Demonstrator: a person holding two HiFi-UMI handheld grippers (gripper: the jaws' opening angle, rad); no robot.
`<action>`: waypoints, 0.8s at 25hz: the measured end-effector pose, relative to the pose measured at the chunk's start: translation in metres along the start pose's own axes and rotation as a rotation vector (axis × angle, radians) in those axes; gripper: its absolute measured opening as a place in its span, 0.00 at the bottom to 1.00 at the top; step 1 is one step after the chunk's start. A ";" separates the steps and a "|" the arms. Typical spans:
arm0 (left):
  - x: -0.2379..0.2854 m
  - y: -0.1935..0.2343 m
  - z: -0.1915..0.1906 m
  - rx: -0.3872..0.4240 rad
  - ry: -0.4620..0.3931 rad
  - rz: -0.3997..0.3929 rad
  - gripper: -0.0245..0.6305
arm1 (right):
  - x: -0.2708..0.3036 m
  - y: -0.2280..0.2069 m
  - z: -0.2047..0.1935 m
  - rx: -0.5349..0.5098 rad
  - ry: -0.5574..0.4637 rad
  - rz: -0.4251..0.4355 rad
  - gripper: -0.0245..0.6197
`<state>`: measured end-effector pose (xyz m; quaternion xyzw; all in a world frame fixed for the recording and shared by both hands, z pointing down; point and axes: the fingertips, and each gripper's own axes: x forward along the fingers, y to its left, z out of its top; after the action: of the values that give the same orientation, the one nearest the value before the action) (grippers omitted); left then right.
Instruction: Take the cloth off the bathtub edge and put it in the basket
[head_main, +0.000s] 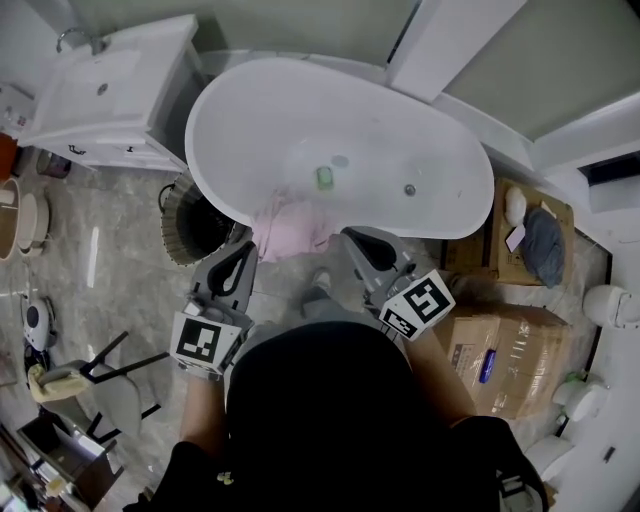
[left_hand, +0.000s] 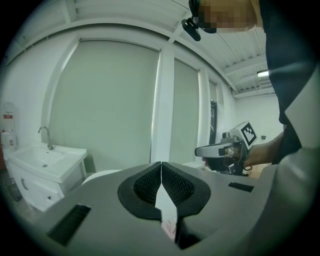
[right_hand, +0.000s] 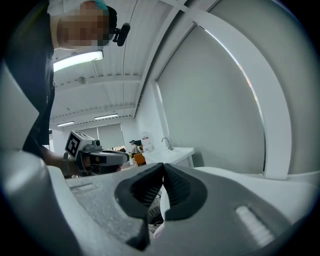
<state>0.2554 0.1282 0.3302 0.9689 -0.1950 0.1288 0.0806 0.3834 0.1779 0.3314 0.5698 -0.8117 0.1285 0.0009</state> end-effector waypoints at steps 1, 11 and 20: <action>0.007 0.000 0.001 -0.005 0.002 0.011 0.06 | 0.002 -0.008 0.000 0.002 0.004 0.014 0.03; 0.034 0.018 -0.013 -0.060 0.051 0.111 0.06 | 0.047 -0.043 -0.017 0.025 0.065 0.132 0.03; 0.018 0.058 -0.032 -0.034 0.065 0.124 0.06 | 0.090 -0.043 -0.057 0.041 0.169 0.145 0.04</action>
<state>0.2415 0.0759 0.3719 0.9488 -0.2542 0.1617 0.0952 0.3830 0.0935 0.4090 0.4966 -0.8450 0.1924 0.0486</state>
